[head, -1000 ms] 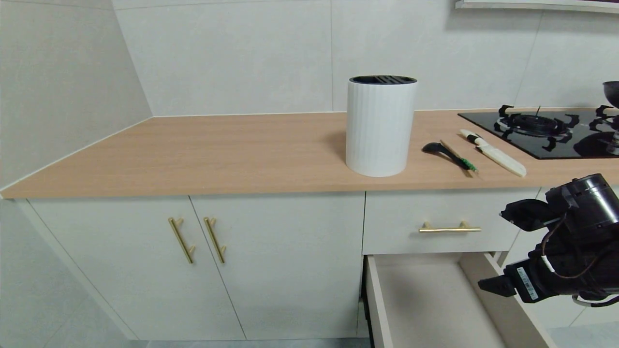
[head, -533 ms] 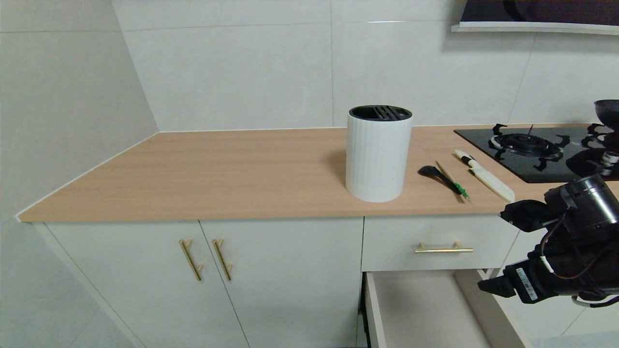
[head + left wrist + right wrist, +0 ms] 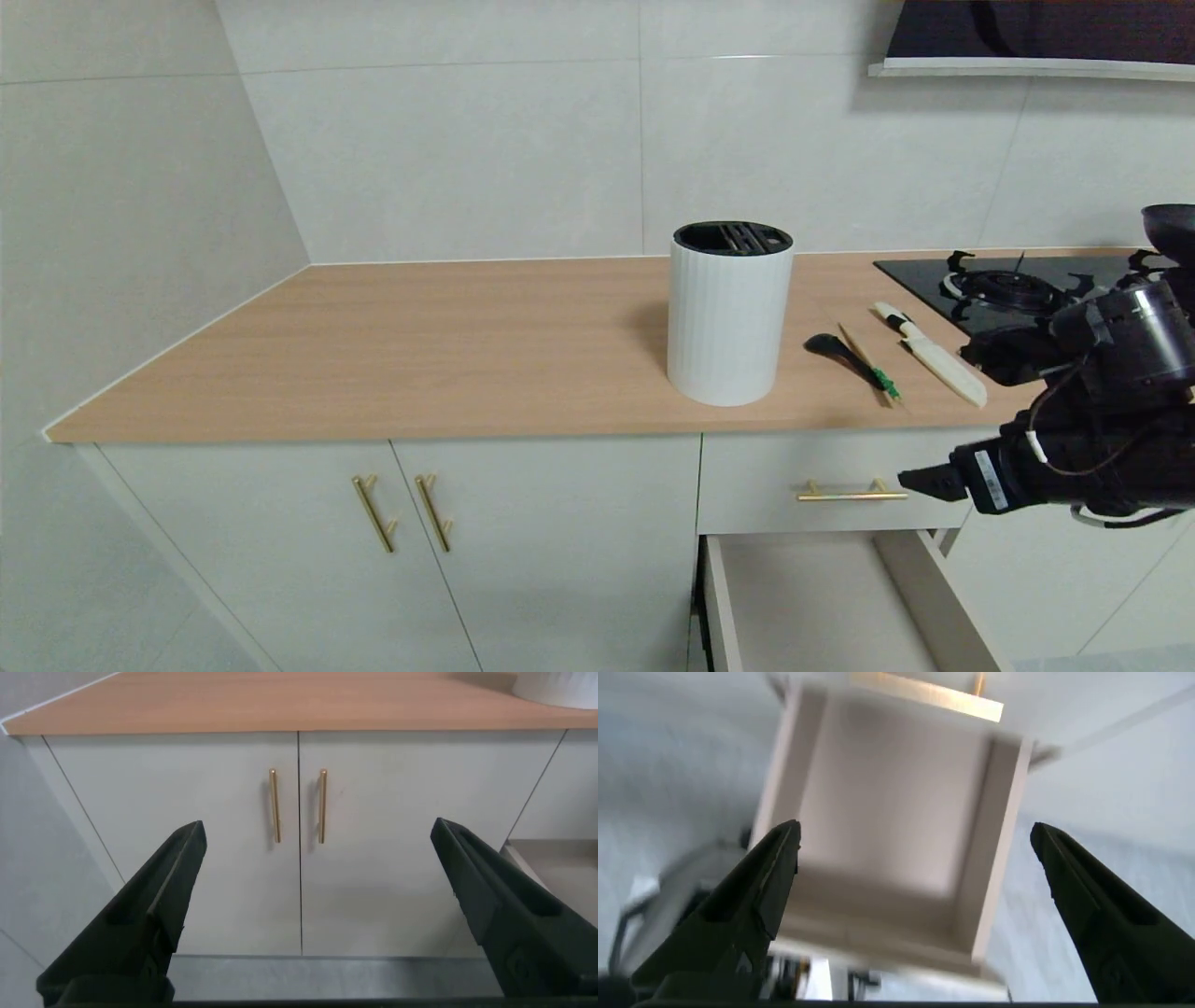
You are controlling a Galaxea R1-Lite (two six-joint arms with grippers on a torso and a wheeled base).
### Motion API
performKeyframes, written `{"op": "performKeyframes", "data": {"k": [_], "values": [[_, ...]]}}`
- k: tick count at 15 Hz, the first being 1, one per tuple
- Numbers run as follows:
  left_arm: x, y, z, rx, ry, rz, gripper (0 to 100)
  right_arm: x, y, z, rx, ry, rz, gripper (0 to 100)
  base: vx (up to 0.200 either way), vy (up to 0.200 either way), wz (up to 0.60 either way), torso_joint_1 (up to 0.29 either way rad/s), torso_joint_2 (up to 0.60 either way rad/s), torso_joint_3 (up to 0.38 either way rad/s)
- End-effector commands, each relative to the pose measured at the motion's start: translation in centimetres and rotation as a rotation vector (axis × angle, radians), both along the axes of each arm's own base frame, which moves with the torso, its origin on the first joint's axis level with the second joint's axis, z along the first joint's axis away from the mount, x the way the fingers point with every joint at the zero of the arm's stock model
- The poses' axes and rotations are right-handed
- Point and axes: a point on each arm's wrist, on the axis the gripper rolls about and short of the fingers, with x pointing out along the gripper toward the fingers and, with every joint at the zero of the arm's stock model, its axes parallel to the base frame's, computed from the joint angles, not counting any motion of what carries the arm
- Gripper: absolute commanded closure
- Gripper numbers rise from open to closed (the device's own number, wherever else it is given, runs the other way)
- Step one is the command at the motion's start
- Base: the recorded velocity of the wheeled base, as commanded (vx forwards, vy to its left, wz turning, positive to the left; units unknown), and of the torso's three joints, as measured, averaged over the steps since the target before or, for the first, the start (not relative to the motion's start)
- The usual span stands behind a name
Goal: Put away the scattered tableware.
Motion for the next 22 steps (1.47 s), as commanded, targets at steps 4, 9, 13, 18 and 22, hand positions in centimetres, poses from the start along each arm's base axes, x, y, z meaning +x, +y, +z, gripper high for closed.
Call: {"op": "performKeyframes", "data": {"k": [4, 9, 13, 18, 22], "values": [[0.0, 0.0, 0.0, -0.001, 0.001, 0.001, 0, 6.5, 1.6, 1.4, 0.016, -0.082, -0.08, 0, 0.0, 0.0, 0.0, 0.0, 0.0, 0.0], [0.0, 0.0, 0.0, -0.001, 0.001, 0.0, 0, 10.2, 0.4, 1.5, 0.143, -0.117, -0.312, 0, 0.0, 0.0, 0.0, 0.0, 0.0, 0.0], [0.0, 0.0, 0.0, -0.001, 0.001, 0.001, 0, 11.5, 0.6, -0.1, 0.14, -0.108, -0.316, 0, 0.0, 0.0, 0.0, 0.0, 0.0, 0.0], [0.0, 0.0, 0.0, -0.001, 0.001, 0.001, 0, 13.5, -0.4, -2.8, 0.129, -0.097, -0.355, 0, 0.0, 0.0, 0.0, 0.0, 0.0, 0.0], [0.0, 0.0, 0.0, -0.001, 0.001, 0.0, 0, 13.9, -0.6, -2.7, 0.145, -0.141, -0.357, 0, 0.0, 0.0, 0.0, 0.0, 0.0, 0.0]]}}
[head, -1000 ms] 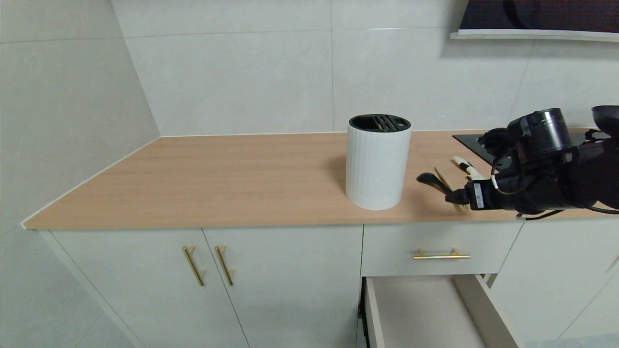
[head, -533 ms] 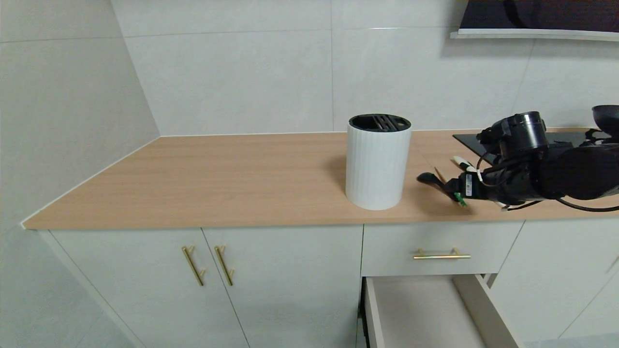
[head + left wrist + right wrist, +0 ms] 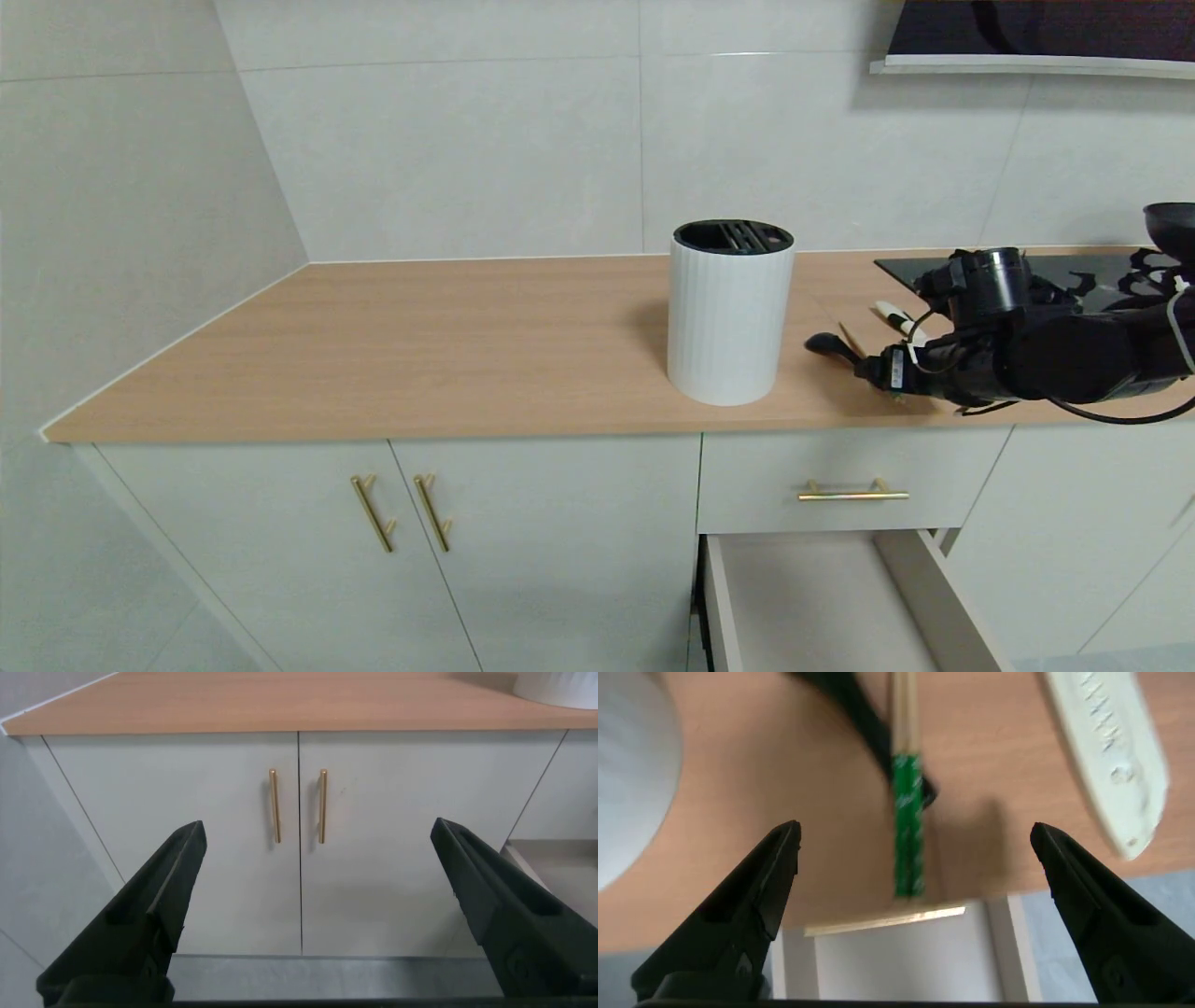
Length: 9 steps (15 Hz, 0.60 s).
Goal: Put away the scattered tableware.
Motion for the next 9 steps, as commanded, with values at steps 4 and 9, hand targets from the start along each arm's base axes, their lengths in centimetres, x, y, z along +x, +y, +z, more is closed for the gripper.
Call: {"op": "performKeyframes", "data": {"k": [4, 9], "values": [[0.0, 0.0, 0.0, 0.0, -0.001, 0.001, 0, 1.1, 0.2, -1.4, 0.001, -0.015, 0.0, 0, 0.0, 0.0, 0.0, 0.0, 0.0, 0.0], [0.0, 0.0, 0.0, 0.0, 0.001, 0.0, 0, 1.3, 0.4, -1.9, -0.011, -0.012, 0.01, 0, 0.0, 0.0, 0.0, 0.0, 0.0, 0.0]]}}
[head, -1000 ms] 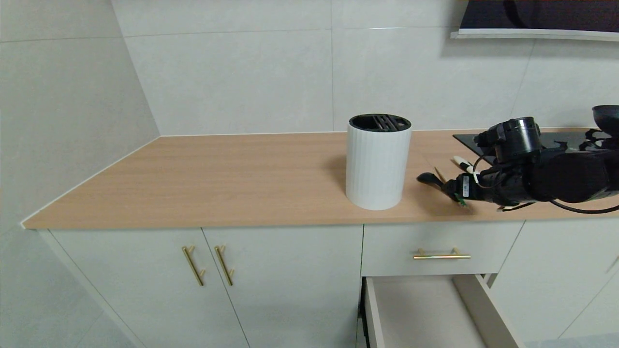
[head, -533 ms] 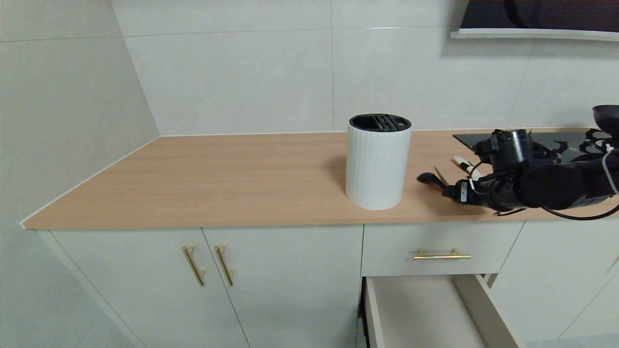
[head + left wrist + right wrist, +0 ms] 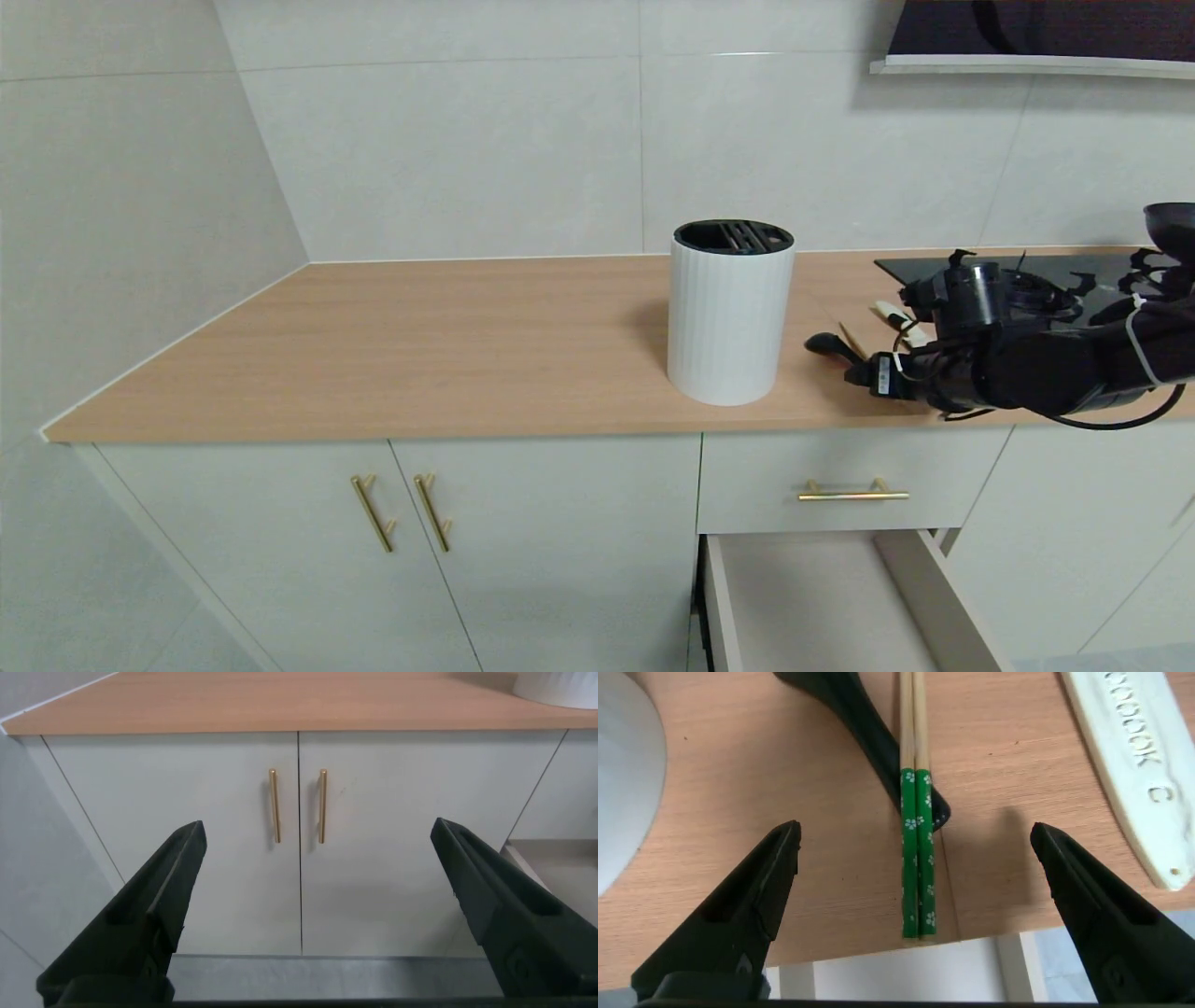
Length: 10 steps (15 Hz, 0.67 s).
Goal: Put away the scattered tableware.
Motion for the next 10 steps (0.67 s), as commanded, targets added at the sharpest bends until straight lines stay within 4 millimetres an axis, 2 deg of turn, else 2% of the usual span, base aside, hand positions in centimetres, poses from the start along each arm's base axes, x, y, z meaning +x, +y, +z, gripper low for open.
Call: {"op": "performKeyframes", "data": {"k": [1, 2, 10], "values": [[0.01, 0.0, -0.01, 0.0, 0.001, 0.001, 0, 0.1, 0.04, -0.32, -0.001, 0.008, 0.0, 0, 0.0, 0.0, 0.0, 0.0, 0.0, 0.0], [0.01, 0.0, -0.01, 0.0, 0.001, 0.001, 0, 0.14, 0.04, -0.34, -0.001, 0.008, 0.0, 100, 0.0, 0.0, 0.0, 0.0, 0.0, 0.0], [-0.01, 0.0, 0.03, 0.0, -0.001, 0.0, 0, -0.22, -0.02, 0.5, 0.002, -0.012, -0.001, 100, 0.0, 0.0, 0.0, 0.0, 0.0, 0.0]]}}
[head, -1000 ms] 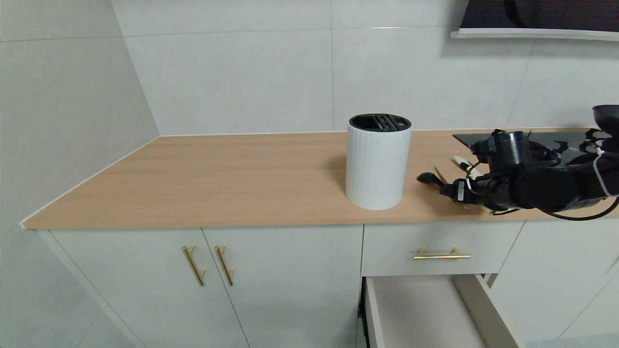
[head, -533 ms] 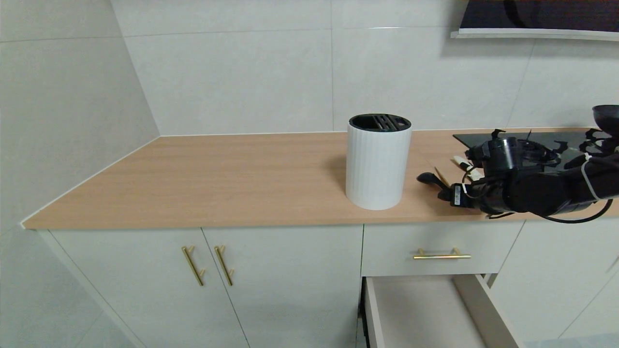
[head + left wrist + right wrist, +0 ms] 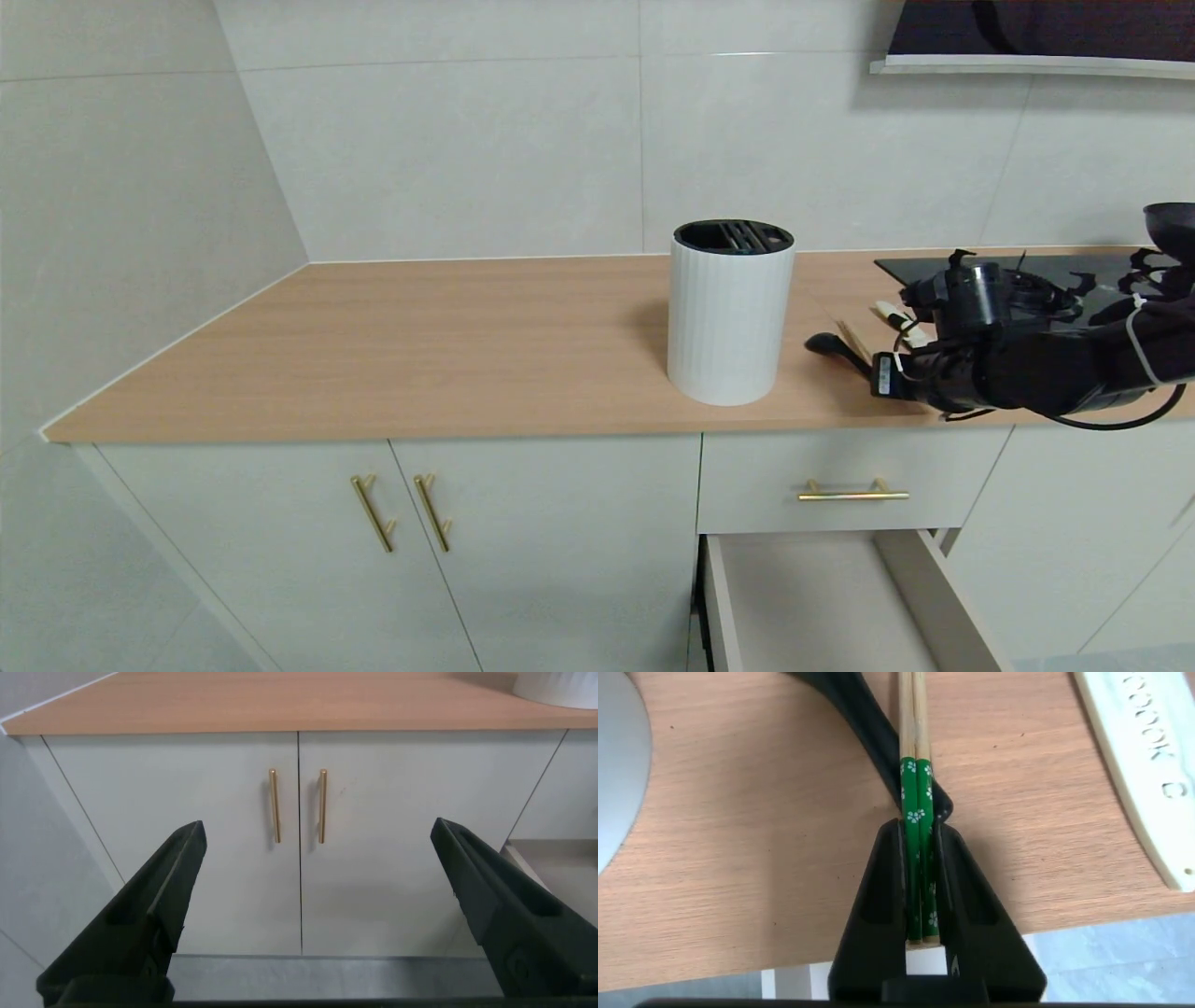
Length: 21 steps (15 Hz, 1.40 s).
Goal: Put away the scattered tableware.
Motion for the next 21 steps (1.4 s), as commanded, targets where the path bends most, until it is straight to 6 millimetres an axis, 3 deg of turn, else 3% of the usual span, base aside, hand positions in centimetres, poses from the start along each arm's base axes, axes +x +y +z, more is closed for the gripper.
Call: {"op": "performKeyframes", "data": {"k": [1, 8, 9, 11, 14, 17, 21], "values": [[0.0, 0.0, 0.0, 0.0, -0.001, 0.0, 0, -0.2, 0.0, 0.6, 0.002, -0.015, -0.001, 100, 0.0, 0.0, 0.0, 0.0, 0.0, 0.0], [0.0, 0.0, 0.0, 0.0, -0.001, 0.001, 0, -4.0, -0.4, 4.8, 0.016, -0.09, 0.013, 100, 0.0, 0.0, 0.0, 0.0, 0.0, 0.0], [0.0, 0.0, 0.0, 0.0, -0.001, 0.0, 0, -5.7, 0.0, 6.0, 0.015, -0.085, 0.034, 100, 0.0, 0.0, 0.0, 0.0, 0.0, 0.0], [0.0, 0.0, 0.0, 0.0, 0.001, 0.001, 0, -8.3, 0.6, 7.1, 0.011, -0.044, 0.071, 100, 0.0, 0.0, 0.0, 0.0, 0.0, 0.0], [0.0, 0.0, 0.0, 0.0, 0.001, 0.001, 0, -13.8, 1.4, 8.4, 0.01, -0.026, 0.149, 100, 0.0, 0.0, 0.0, 0.0, 0.0, 0.0], [0.0, 0.0, 0.0, 0.0, 0.001, 0.0, 0, -19.4, 0.5, 8.7, -0.024, 0.048, 0.307, 100, 0.0, 0.0, 0.0, 0.0, 0.0, 0.0], [0.0, 0.0, 0.0, 0.0, 0.001, 0.0, 0, -22.8, -0.2, 8.5, -0.007, 0.042, 0.391, 100, 0.0, 0.0, 0.0, 0.0, 0.0, 0.0]]}}
